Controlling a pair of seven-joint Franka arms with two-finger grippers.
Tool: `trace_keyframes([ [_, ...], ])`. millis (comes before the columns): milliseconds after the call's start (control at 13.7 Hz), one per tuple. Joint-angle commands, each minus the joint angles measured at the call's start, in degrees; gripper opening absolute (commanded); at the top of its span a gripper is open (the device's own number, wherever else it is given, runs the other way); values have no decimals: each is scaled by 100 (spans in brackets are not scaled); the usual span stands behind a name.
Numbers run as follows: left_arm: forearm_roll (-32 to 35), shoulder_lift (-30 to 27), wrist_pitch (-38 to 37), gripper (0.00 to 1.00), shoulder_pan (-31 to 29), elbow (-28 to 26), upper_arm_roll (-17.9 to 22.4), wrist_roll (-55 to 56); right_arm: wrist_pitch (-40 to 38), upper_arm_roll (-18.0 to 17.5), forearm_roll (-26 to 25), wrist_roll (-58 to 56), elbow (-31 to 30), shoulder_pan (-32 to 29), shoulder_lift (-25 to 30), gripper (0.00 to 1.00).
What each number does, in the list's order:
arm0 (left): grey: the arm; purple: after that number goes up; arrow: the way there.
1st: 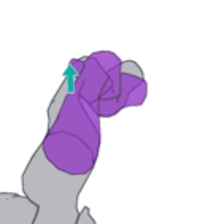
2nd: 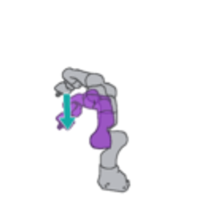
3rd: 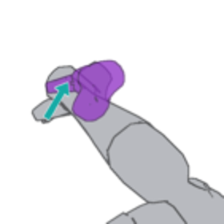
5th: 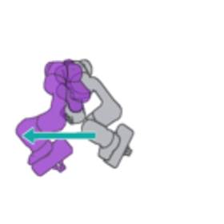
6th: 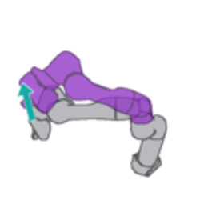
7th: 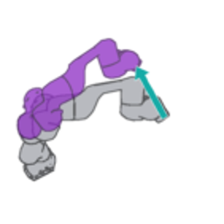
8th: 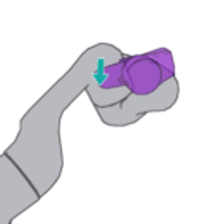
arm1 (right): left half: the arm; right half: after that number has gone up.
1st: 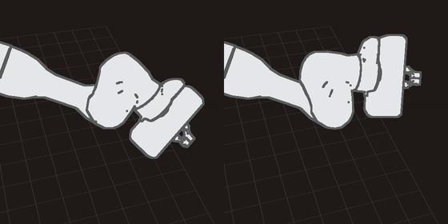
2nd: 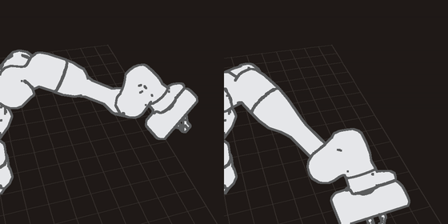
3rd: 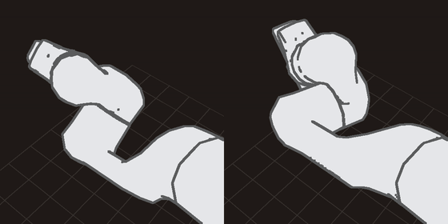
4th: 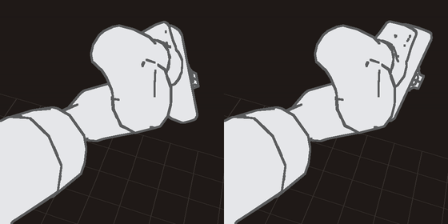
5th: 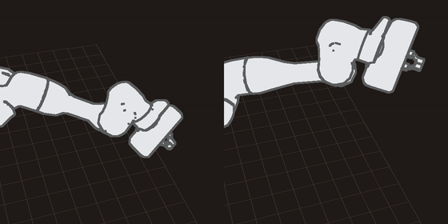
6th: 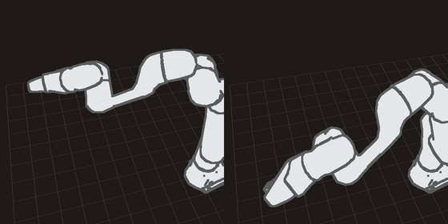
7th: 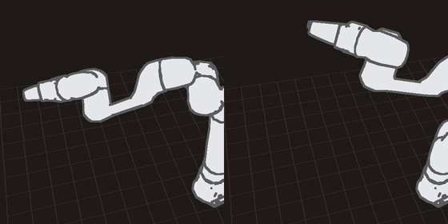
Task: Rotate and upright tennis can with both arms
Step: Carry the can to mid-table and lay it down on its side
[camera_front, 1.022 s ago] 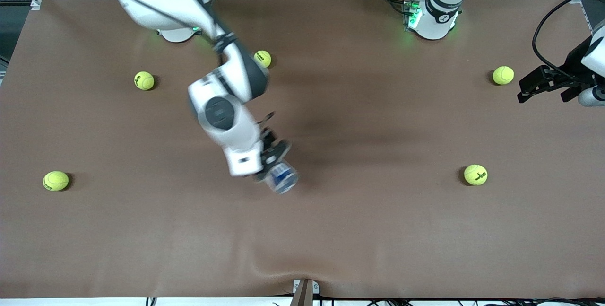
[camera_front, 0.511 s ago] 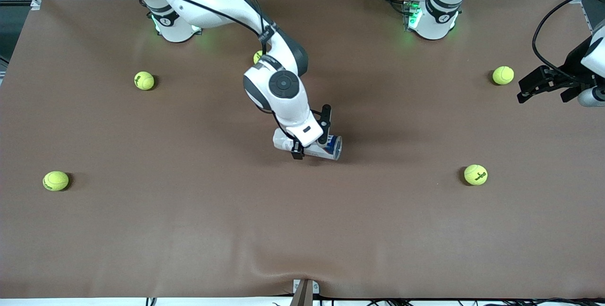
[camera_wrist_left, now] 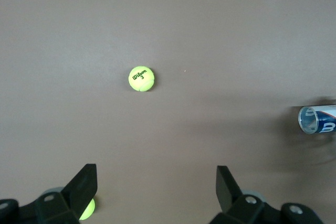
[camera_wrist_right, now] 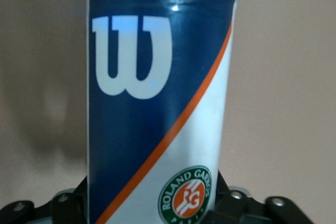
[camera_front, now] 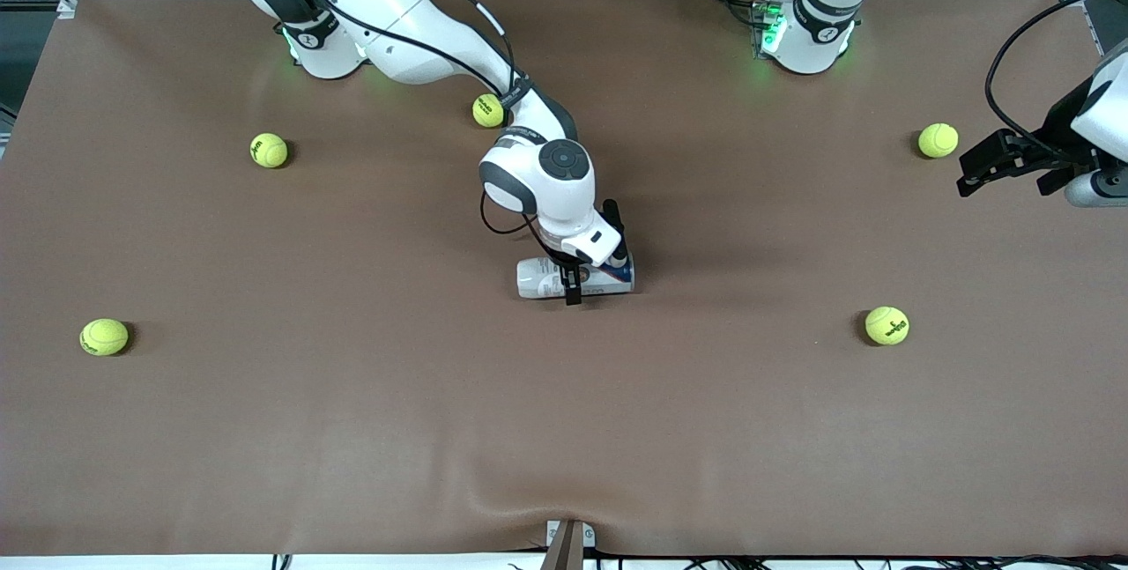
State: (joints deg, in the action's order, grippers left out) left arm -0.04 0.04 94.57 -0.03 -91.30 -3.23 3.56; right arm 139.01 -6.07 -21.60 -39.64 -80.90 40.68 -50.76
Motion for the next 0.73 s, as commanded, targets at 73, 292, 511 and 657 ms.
trace_keyframes([
  [73,-14,31,-70,100,-59,52,-20,-100,-31,1,-91,-307,101,-95,127,100],
  [292,-48,294,-70,100,-76,34,-11,-118,-478,-270,49,-290,92,-165,487,100],
  [511,-75,487,-44,100,-76,104,6,-127,-804,-307,812,-307,13,-262,1005,100],
  [657,-162,733,-26,100,-76,226,6,-119,-1137,-298,1436,-263,4,-323,1321,100],
])
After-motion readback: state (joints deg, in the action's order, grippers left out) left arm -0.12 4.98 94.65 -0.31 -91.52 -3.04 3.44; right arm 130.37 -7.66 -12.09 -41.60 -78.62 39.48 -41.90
